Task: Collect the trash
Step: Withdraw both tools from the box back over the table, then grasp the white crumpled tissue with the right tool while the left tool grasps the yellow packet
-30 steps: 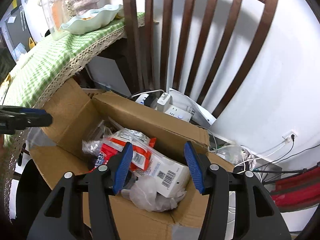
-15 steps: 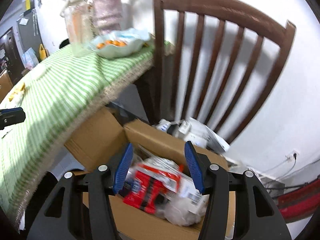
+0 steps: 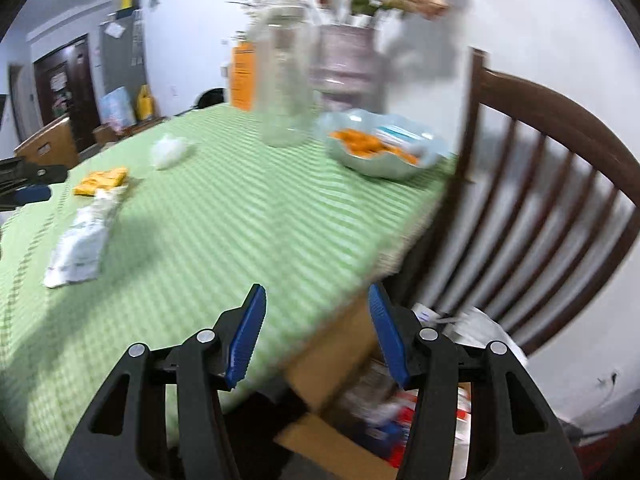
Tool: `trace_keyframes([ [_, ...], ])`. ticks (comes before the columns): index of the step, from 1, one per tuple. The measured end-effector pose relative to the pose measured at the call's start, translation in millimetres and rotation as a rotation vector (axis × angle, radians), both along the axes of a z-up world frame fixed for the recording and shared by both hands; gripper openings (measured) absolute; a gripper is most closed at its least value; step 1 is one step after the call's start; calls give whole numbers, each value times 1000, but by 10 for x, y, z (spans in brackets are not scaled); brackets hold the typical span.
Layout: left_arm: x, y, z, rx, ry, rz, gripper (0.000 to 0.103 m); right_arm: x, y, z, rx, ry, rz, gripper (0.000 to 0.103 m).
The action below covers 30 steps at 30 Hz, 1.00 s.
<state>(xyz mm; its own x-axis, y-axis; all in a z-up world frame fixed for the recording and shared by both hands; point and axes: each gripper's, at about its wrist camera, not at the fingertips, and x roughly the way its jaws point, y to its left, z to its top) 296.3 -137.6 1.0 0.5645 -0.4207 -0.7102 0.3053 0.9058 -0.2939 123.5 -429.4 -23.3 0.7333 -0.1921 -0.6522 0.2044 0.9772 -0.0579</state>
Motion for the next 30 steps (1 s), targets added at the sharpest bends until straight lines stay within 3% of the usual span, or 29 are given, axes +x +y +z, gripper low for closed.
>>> trace_keyframes([
  [4, 356, 677, -67, -62, 33, 118, 85, 266, 468, -13, 14, 7, 70, 52],
  [10, 690, 1591, -252, -61, 77, 350, 85, 866, 1212, -63, 52, 40, 209, 52],
  [17, 754, 2028, -320, -109, 101, 413, 85, 1686, 2222, -192, 12, 108, 384, 52],
  [21, 759, 2083, -365, -114, 117, 411, 85, 2215, 2500, -396, -71, 171, 366, 52],
  [22, 750, 2114, -381, -116, 118, 407, 85, 2304, 2492, -463, -50, 200, 360, 50],
  [25, 740, 2066, -378, -100, 110, 399, 85, 2451, 2371, -575, 40, 242, 338, 11],
  [30, 774, 1848, -388, -69, 107, 379, 85, 2181, 2181, -426, 27, 176, 320, 6],
])
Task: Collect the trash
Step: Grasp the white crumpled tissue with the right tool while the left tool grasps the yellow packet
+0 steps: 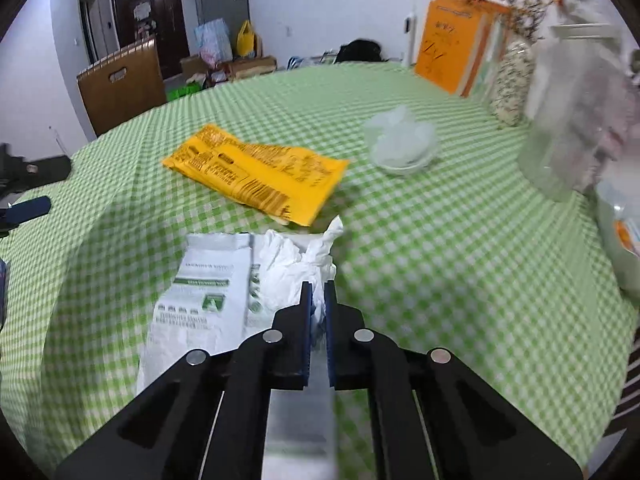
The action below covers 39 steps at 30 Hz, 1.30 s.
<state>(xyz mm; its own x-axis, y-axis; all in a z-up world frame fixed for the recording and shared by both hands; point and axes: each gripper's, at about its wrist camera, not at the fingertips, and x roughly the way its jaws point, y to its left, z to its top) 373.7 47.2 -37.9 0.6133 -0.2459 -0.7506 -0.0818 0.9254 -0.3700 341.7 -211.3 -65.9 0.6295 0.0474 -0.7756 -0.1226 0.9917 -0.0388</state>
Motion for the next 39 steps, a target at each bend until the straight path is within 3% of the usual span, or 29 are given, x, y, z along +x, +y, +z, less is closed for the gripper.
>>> trace_keyframes([
  [7, -25, -367, 27, 36, -17, -43, 86, -569, -590, 360, 39, -123, -89, 6],
  [9, -36, -488, 1, 22, -14, -71, 90, -736, -789, 387, 67, -134, -117, 6],
  [12, -79, -737, -34, 67, -7, -78, 90, -933, -1002, 412, 86, -152, -145, 6],
  [14, -102, -995, -25, 139, -20, -123, 91, -1013, -1125, 432, 101, -160, -158, 6],
  [15, -110, -1217, 2, 213, -37, -158, 91, -1052, -1186, 435, 114, -168, -162, 6],
  [19, -86, -1978, 85, 452, -193, -302, 94, -1156, -1314, 455, 146, -185, -163, 6],
  [21, 38, -2279, -14, 597, -199, -343, 95, -1206, -1369, 437, 160, -186, -159, 6],
  [22, 164, -2439, -125, 706, -169, -336, 95, -1240, -1405, 432, 164, -186, -161, 6],
  [23, 245, -2508, -187, 751, -156, -326, 95, -1279, -1451, 421, 173, -186, -163, 6],
  [26, 484, -2638, -356, 793, -109, -294, 95, -1390, -1602, 380, 203, -183, -185, 6],
  [30, 634, -2726, -449, 790, -69, -273, 95, -1518, -1800, 323, 220, -180, -228, 6],
  [31, 633, -2713, -446, 797, -76, -264, 92, -1541, -1834, 312, 224, -178, -233, 6],
  [33, 690, -2692, -466, 803, -71, -259, 73, -1598, -1896, 301, 237, -175, -243, 6],
  [34, 729, -2693, -472, 797, -48, -257, 52, -1622, -1935, 307, 240, -179, -247, 6],
  [35, 765, -2661, -481, 774, -19, -252, 37, -1649, -1957, 315, 242, -182, -251, 6],
  [36, 800, -2616, -472, 753, -4, -234, 34, -1674, -1979, 325, 246, -187, -255, 6],
  [37, 811, -2571, -446, 746, -2, -208, 24, -1693, -1998, 324, 248, -191, -256, 6],
  [39, 787, -2529, -378, 731, -2, -204, 19, -1747, -2024, 344, 253, -200, -258, 6],
])
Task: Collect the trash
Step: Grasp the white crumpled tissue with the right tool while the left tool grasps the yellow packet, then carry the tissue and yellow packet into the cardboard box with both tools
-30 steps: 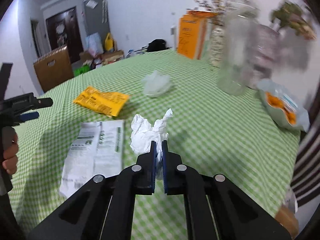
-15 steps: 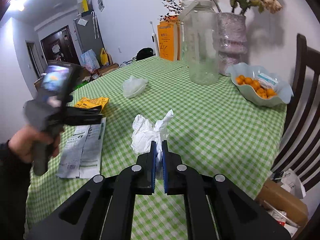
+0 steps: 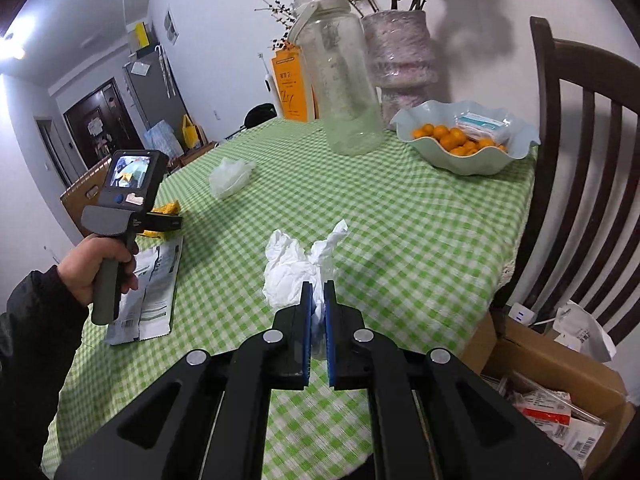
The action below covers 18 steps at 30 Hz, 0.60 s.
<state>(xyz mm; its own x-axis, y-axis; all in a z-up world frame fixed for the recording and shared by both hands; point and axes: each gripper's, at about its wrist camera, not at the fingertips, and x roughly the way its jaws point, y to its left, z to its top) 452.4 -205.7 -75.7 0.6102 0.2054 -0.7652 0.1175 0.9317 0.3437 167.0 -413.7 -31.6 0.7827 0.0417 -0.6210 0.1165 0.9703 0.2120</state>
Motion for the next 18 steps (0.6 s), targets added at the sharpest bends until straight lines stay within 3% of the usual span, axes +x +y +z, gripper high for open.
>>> trace_keyframes([
  [3, -195, 35, 268, -38, -51, -36, 12, -39, -36, 30, 2, -10, 2, 6],
  [5, -379, 71, 596, -92, -105, -71, 6, -89, -69, 61, -1, -18, -2, 6],
  [10, -995, 150, 1519, -288, -218, -247, 3, -246, -251, 164, 0, -47, -43, 6],
  [12, -1239, 111, 1747, -333, -247, -326, 3, -346, -360, 209, 1, -60, -74, 6],
  [18, -1850, -181, 2047, -549, -186, -556, 2, -710, -746, 270, -15, -65, -181, 6],
])
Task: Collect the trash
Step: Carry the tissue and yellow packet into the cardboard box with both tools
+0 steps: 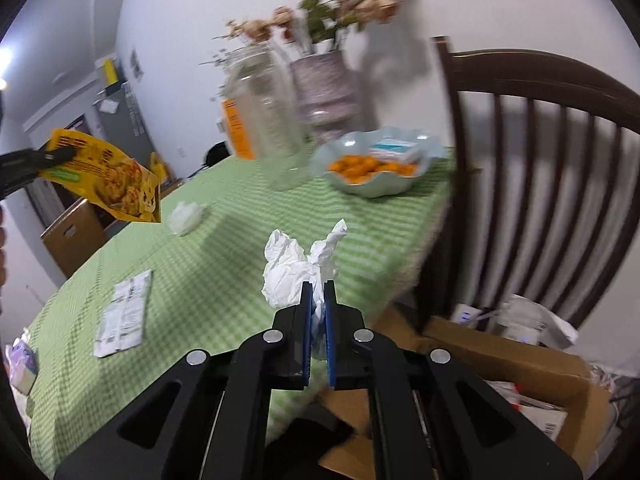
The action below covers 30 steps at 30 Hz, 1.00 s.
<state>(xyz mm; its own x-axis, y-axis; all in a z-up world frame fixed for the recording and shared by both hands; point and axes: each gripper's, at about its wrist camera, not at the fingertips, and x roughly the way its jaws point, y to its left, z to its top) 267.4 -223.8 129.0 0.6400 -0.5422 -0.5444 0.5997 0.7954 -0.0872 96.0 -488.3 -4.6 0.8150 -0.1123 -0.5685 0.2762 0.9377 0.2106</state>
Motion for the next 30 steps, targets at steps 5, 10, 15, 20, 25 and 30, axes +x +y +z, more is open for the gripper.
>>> trace_keyframes([
  [5, -464, -459, -120, -38, 80, -208, 2, -492, -414, -10, -32, 34, -133, 6],
  [10, -936, -985, -256, -38, 157, -414, 3, -1025, -805, -129, -38, 96, -270, 6],
  [15, -1300, -1512, -544, 49, 207, -523, 3, -1405, -1016, -377, 3, 152, -350, 6],
  [20, -1563, -1948, -856, 140, 244, -616, 3, -1632, -1118, -606, 54, 190, -396, 6],
  [25, -1606, -2278, -1182, 239, 287, -624, 3, -1682, -1169, -679, 74, 203, -403, 6],
  [30, -1545, -2504, -1577, 348, 306, -574, 3, -1687, -1191, -792, 96, 220, -390, 6],
])
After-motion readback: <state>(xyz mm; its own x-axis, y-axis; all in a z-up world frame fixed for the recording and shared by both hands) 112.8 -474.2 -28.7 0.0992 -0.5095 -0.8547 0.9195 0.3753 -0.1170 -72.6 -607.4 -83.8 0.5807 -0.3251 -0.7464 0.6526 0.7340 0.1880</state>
